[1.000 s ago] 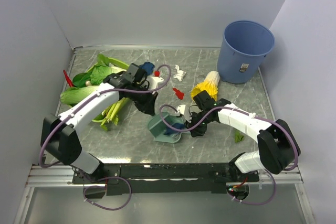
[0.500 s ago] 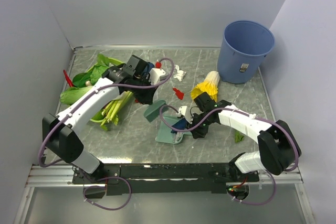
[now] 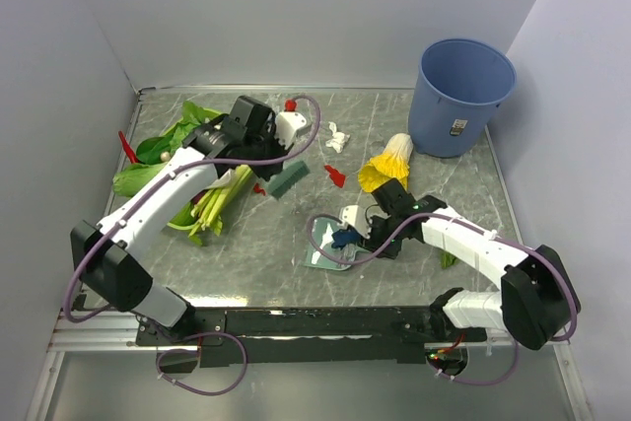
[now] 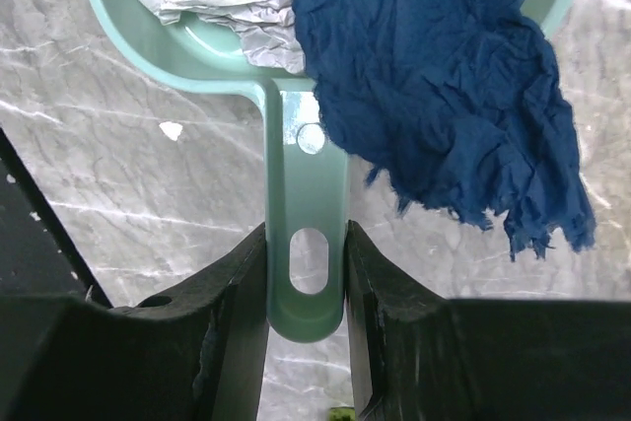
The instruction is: Sweep away the paper scraps from the table
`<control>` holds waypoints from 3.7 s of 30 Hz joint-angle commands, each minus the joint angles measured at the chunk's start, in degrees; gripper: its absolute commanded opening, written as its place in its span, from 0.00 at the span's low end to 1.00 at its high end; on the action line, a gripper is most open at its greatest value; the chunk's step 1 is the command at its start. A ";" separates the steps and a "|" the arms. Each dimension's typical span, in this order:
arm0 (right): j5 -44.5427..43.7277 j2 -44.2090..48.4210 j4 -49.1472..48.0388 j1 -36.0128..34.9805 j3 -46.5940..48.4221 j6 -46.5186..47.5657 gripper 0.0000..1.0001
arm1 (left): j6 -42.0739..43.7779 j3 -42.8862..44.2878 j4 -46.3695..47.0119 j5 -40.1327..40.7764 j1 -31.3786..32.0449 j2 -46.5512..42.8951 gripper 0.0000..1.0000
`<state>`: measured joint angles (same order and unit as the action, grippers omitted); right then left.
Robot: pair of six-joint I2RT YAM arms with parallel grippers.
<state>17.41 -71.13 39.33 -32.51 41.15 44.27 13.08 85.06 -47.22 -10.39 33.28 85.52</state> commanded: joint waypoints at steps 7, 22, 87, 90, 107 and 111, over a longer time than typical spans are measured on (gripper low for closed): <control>5.27 -3.31 1.63 2.10 5.88 -8.23 0.00 | 4.22 9.42 16.87 13.82 -0.58 9.40 0.01; 4.04 -2.52 0.05 2.36 4.91 -9.29 0.00 | 17.24 39.73 19.55 26.40 -3.13 41.56 0.01; -7.47 -11.92 3.47 4.12 10.44 -8.76 0.00 | 4.23 9.25 -8.41 16.73 0.65 16.35 0.01; -7.65 -13.85 2.86 4.12 11.94 -8.41 0.00 | 4.49 9.25 -8.76 14.35 1.88 16.26 0.01; -2.56 -23.44 -2.41 2.89 17.57 -11.05 0.00 | 6.96 7.58 -5.96 -4.89 3.56 6.52 0.01; -1.77 -20.89 -4.09 2.89 15.11 -11.57 0.00 | 6.43 3.19 -2.00 -0.08 2.14 0.98 0.01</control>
<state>13.96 -94.59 37.82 -29.36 57.63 34.28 19.31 90.30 -53.54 -11.62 36.58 93.36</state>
